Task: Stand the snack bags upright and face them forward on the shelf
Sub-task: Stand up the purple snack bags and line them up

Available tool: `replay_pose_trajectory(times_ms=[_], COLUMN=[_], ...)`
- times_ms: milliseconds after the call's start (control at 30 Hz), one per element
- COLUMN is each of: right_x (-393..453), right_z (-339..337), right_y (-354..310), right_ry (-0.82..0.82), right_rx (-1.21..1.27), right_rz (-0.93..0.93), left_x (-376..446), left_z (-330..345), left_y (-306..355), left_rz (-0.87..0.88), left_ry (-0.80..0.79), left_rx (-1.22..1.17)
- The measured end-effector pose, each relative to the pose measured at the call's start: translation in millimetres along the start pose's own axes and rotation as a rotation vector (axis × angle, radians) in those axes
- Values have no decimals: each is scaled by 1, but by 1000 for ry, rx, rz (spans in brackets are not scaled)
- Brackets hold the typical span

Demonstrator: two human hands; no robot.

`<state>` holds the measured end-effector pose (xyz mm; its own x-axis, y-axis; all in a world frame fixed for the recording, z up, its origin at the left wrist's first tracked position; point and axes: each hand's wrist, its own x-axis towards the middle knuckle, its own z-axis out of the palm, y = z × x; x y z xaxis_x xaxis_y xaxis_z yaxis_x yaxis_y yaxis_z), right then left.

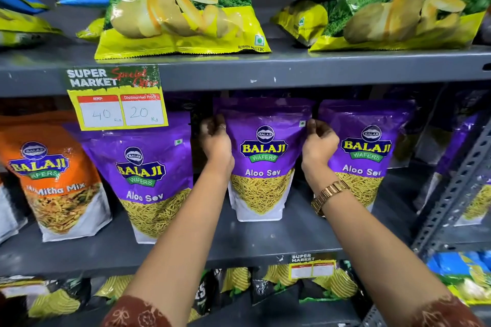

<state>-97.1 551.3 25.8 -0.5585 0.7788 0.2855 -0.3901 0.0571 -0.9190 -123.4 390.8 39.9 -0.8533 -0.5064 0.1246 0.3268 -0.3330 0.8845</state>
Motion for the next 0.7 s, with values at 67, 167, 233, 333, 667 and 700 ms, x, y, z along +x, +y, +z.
replay_pose_trajectory(times_ms=[67, 167, 233, 333, 667, 700], right_x=[-1, -7, -19, -45, -73, -74], right_z=[0, -6, -15, -25, -33, -34], right_y=[-2, 3, 15, 46, 101, 102], right_ry=[-33, -128, -203, -317, -561, -565], right_rx=[1, -53, -100, -95, -161, -158], right_rz=[1, 18, 74, 230, 460, 458], left_x=[0, -5, -6, -13, -44, -44], left_z=[-1, -11, -25, -47, -78, -79], left_y=[-3, -10, -33, -77, -97, -100], left_rz=[24, -20, -177, -438, -492, -486], left_ry=[-24, -75, -151, -337, -451, -444], left_rx=[-17, -2, 14, 20, 202, 204])
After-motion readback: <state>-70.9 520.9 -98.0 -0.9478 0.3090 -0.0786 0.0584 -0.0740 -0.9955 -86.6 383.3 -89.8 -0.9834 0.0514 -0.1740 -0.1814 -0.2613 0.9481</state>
